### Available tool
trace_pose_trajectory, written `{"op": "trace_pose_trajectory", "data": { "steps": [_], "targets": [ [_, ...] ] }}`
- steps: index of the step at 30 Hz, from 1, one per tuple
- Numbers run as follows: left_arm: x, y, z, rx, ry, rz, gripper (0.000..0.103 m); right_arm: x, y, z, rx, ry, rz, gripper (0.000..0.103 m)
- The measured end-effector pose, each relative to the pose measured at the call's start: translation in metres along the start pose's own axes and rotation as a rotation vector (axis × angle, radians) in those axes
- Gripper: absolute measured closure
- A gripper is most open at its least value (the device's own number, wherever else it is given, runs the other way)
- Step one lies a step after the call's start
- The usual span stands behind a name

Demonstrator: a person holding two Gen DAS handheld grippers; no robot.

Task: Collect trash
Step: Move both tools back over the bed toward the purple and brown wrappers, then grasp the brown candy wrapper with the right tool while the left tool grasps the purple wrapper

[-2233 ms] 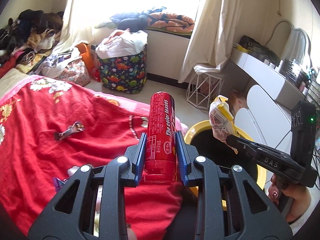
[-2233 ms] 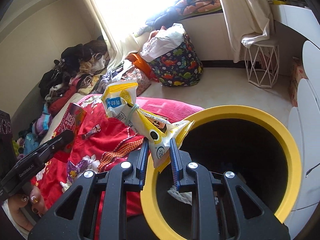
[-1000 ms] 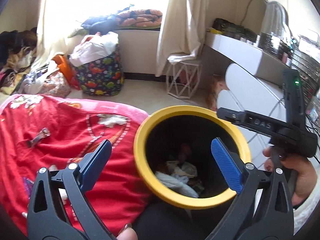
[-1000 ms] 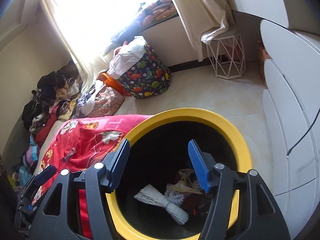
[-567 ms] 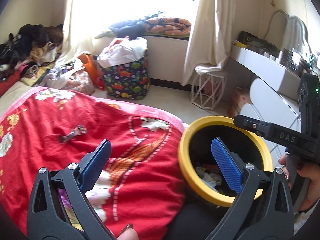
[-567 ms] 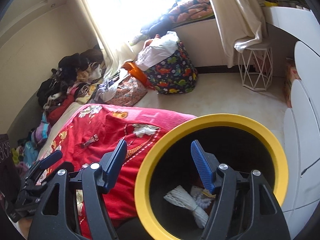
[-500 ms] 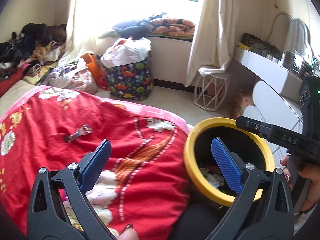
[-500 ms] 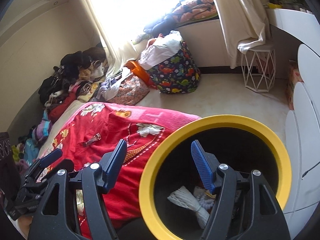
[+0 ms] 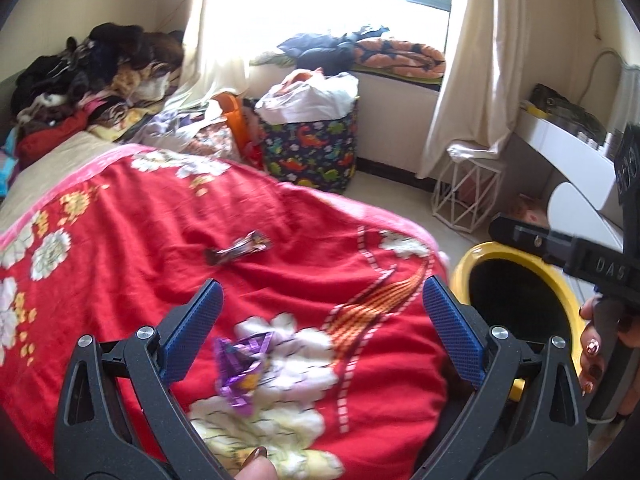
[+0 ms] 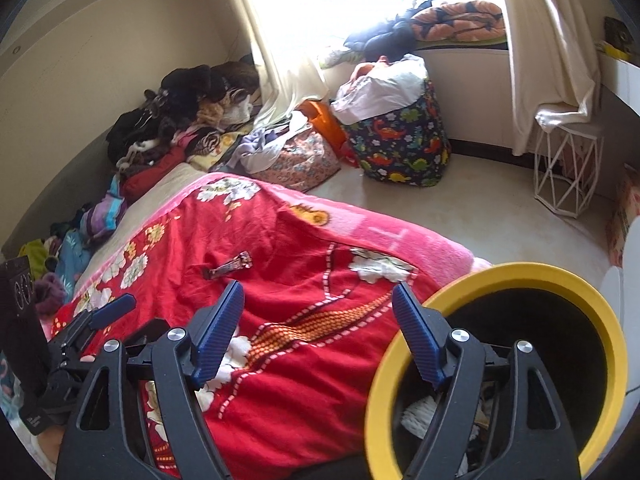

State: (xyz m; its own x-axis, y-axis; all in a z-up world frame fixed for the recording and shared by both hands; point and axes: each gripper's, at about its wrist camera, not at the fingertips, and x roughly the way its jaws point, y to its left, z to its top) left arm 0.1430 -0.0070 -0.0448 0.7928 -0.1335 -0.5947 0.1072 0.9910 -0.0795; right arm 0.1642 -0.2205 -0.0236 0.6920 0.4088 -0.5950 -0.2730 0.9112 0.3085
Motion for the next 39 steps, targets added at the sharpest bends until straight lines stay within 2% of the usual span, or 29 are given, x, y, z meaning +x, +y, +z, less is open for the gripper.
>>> {"op": "trace_pose_trajectory", "data": {
  "steps": [8, 15, 20, 26, 29, 31, 33, 34, 36, 37, 38, 39],
  "targets": [
    [0.015, 0.047, -0.023, -0.093, 0.083, 0.009, 0.013, 0.064, 0.042, 0.013, -0.050, 0.086, 0.039, 0.027],
    [0.027, 0.064, -0.037, -0.152, 0.130, -0.048, 0.039, 0.133, 0.069, 0.022, -0.041, 0.179, 0.052, 0.027],
    [0.037, 0.063, -0.045, -0.152, 0.166, -0.086, 0.050, 0.179, 0.085, 0.019, -0.049, 0.239, 0.035, 0.027],
    [0.049, 0.060, -0.055, -0.143, 0.205, -0.088, 0.081, 0.222, 0.097, 0.021, -0.020, 0.296, 0.035, 0.027],
    [0.051, 0.058, -0.058, -0.149, 0.217, -0.098, 0.082, 0.239, 0.097, 0.023, 0.012, 0.327, 0.048, 0.029],
    [0.051, 0.055, -0.059, -0.146, 0.220, -0.110, 0.083, 0.249, 0.096, 0.021, 0.030, 0.350, 0.050, 0.035],
    [0.049, 0.052, -0.060, -0.136, 0.219, -0.121, 0.084, 0.259, 0.096, 0.018, 0.043, 0.381, 0.059, 0.049],
    [0.048, 0.050, -0.060, -0.132, 0.218, -0.126, 0.084, 0.261, 0.097, 0.017, 0.044, 0.393, 0.073, 0.059],
    [0.047, 0.048, -0.060, -0.129, 0.215, -0.132, 0.084, 0.260, 0.096, 0.014, 0.032, 0.391, 0.093, 0.071],
    [0.047, 0.047, -0.059, -0.129, 0.214, -0.133, 0.084, 0.257, 0.097, 0.014, 0.025, 0.379, 0.100, 0.086],
    [0.046, 0.047, -0.059, -0.129, 0.212, -0.135, 0.084, 0.251, 0.096, 0.014, 0.015, 0.366, 0.124, 0.092],
    [0.045, 0.047, -0.058, -0.130, 0.209, -0.137, 0.084, 0.247, 0.096, 0.015, 0.010, 0.358, 0.126, 0.092]
  ]
}}
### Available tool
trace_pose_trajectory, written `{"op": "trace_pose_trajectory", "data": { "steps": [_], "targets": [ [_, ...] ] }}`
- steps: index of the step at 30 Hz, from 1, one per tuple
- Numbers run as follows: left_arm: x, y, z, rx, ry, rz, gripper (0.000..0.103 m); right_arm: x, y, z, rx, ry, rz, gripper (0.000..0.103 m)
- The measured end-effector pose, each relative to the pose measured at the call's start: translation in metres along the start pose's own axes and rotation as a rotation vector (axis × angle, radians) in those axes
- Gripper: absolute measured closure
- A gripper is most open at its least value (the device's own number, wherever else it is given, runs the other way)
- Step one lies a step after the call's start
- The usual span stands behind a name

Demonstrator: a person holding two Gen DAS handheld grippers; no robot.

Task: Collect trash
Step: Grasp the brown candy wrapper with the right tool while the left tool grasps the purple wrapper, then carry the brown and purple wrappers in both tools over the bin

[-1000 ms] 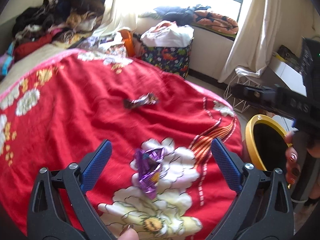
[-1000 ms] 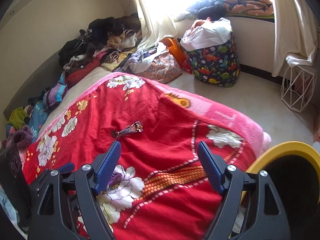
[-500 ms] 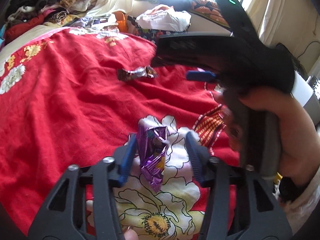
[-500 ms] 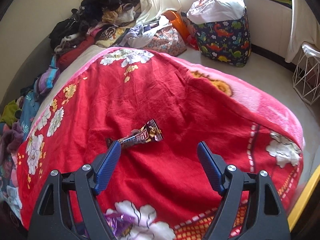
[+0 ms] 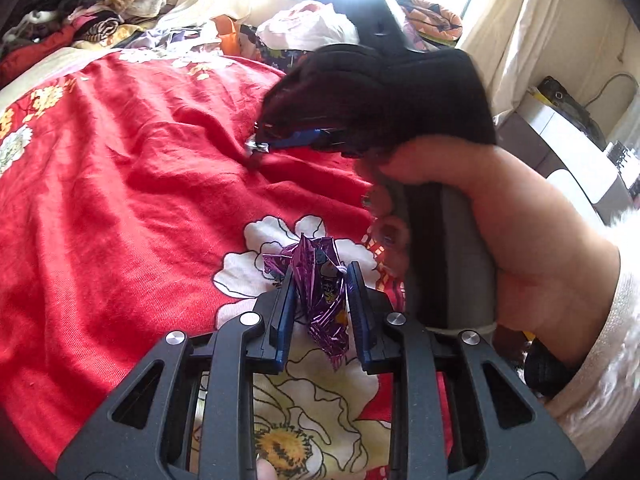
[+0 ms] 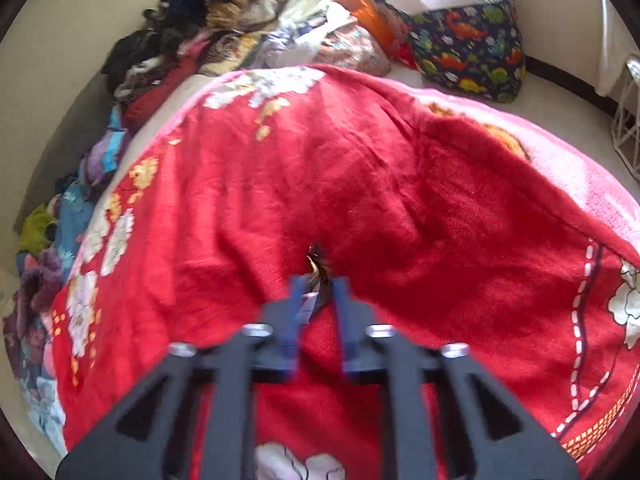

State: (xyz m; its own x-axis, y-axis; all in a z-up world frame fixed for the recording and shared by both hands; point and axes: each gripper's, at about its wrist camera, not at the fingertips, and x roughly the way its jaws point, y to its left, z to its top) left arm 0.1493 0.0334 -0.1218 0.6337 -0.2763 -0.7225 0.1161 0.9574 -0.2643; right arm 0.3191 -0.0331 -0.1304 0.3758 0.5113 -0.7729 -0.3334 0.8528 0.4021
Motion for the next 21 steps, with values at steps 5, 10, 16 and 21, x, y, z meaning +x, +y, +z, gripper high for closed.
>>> {"op": "trace_pose_trajectory", "data": {
  "steps": [5, 10, 16, 21],
  "targets": [
    [-0.005, -0.003, 0.002, 0.000, -0.015, -0.005, 0.084, -0.036, -0.013, -0.010, 0.012, -0.068, 0.022, 0.095],
    [-0.013, -0.009, 0.008, 0.004, -0.039, -0.011, 0.084, -0.084, -0.035, -0.024, 0.034, -0.149, 0.020, 0.095],
    [-0.018, -0.025, 0.018, 0.034, -0.061, -0.031, 0.084, -0.136, -0.066, -0.051, 0.080, -0.216, -0.007, 0.095],
    [-0.022, -0.051, 0.021, 0.088, -0.076, -0.054, 0.084, -0.169, -0.085, -0.074, 0.103, -0.261, -0.030, 0.095]
  ]
}}
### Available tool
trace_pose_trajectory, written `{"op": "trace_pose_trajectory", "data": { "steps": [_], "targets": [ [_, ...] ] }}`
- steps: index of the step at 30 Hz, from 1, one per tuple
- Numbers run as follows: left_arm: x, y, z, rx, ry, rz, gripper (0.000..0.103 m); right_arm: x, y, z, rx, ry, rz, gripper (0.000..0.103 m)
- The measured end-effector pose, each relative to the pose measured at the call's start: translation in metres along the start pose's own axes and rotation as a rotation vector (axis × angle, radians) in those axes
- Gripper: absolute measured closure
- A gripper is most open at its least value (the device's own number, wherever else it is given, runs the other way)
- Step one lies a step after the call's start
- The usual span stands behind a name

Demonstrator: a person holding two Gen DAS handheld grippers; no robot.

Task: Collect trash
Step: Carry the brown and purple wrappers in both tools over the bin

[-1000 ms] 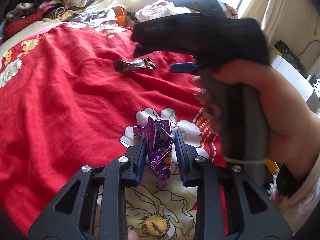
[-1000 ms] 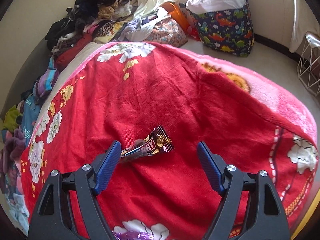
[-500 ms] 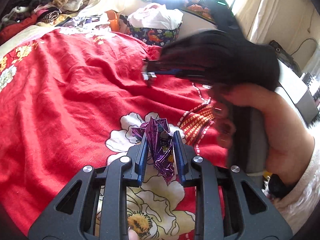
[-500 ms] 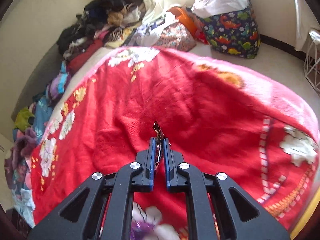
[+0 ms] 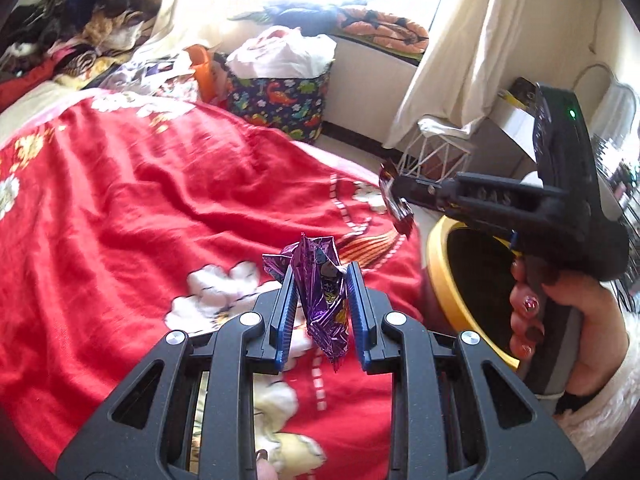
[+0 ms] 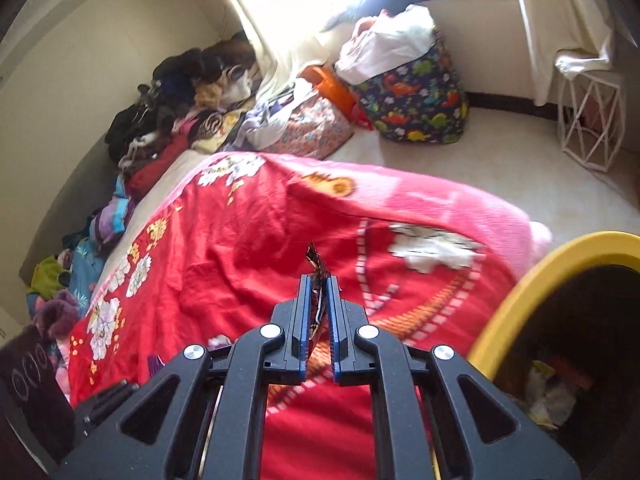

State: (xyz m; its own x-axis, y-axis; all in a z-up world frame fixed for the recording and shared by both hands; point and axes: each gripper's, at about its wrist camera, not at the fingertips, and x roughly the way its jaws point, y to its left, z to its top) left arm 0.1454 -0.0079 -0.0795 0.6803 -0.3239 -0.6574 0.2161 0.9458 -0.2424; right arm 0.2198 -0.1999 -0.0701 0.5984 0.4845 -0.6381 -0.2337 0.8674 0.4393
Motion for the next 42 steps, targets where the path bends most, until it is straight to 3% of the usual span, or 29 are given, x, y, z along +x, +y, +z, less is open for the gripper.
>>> {"op": "trace_pose_trajectory", "data": {
  "steps": [20, 42],
  "targets": [
    [0.006, -0.097, 0.010, 0.165, -0.018, -0.098, 0.084, -0.113, -0.069, -0.033, 0.035, -0.117, -0.139, 0.095],
    [0.030, -0.157, 0.007, 0.237, 0.011, -0.156, 0.084, -0.160, -0.126, -0.057, 0.163, -0.161, -0.210, 0.095]
  ]
}}
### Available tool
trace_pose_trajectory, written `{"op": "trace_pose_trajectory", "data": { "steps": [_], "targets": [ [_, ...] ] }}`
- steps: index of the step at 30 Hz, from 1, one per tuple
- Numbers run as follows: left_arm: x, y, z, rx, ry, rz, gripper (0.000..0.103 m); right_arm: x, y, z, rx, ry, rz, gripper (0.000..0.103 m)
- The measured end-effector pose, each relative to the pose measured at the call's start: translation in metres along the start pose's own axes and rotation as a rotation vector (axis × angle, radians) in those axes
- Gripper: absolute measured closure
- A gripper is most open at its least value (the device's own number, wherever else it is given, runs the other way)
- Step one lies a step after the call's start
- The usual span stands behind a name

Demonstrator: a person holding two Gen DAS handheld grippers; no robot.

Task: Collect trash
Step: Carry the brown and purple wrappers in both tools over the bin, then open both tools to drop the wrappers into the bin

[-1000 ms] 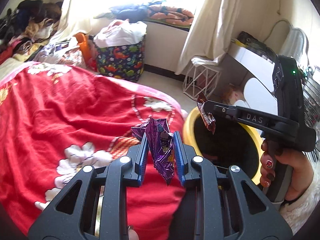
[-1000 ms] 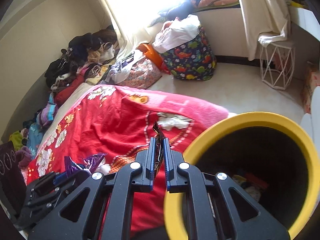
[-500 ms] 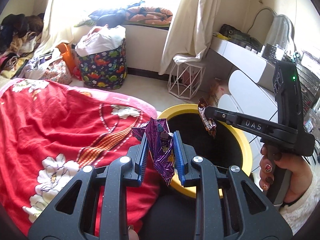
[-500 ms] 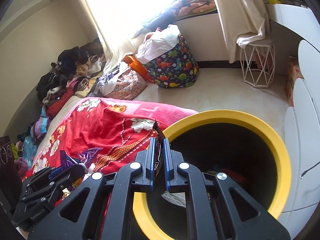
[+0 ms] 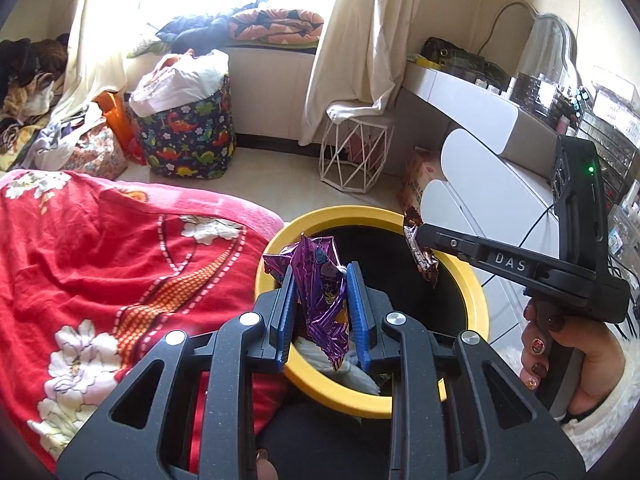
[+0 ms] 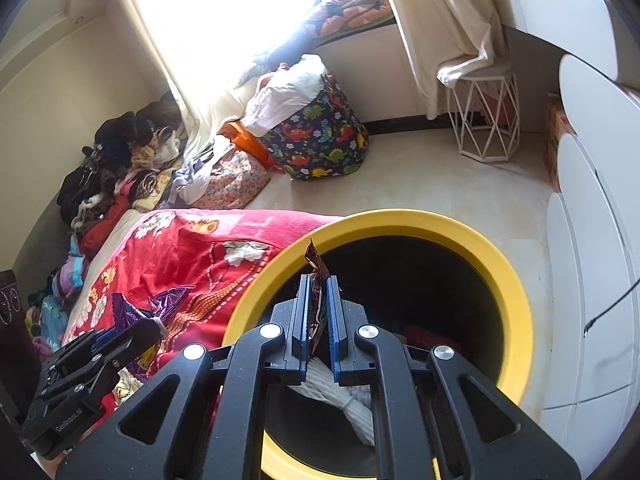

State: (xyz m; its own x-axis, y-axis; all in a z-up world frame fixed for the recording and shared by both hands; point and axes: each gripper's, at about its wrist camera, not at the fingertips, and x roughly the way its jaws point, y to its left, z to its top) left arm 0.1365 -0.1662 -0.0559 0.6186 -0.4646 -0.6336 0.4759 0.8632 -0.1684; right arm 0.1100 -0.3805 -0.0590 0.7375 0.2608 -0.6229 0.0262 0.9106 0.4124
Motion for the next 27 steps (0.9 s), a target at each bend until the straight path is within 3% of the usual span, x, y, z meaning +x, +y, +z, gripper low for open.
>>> {"op": "trace_pose_trajectory", "data": {
  "steps": [9, 13, 15, 21, 25, 27],
  "targets": [
    [0.028, -0.015, 0.000, 0.012, 0.049, -0.027, 0.084, -0.004, -0.021, -0.005, 0.059, 0.003, 0.004, 0.092],
    [0.041, -0.021, 0.002, 0.031, 0.067, -0.028, 0.080, -0.005, -0.029, -0.005, 0.086, -0.005, 0.009, 0.074],
    [0.046, -0.022, 0.003, 0.036, 0.073, -0.021, 0.062, -0.007, -0.033, -0.006, 0.096, -0.007, 0.006, 0.067],
    [0.038, -0.018, 0.000, 0.034, 0.053, 0.012, 0.026, -0.021, -0.031, -0.008, 0.074, -0.041, -0.025, 0.048],
    [0.020, -0.011, -0.005, 0.023, 0.013, 0.053, 0.011, -0.036, -0.020, -0.016, 0.002, -0.093, -0.057, 0.028],
    [0.006, -0.006, -0.008, 0.014, -0.019, 0.075, 0.011, -0.044, -0.013, -0.023, -0.030, -0.125, -0.074, 0.023]
  ]
}}
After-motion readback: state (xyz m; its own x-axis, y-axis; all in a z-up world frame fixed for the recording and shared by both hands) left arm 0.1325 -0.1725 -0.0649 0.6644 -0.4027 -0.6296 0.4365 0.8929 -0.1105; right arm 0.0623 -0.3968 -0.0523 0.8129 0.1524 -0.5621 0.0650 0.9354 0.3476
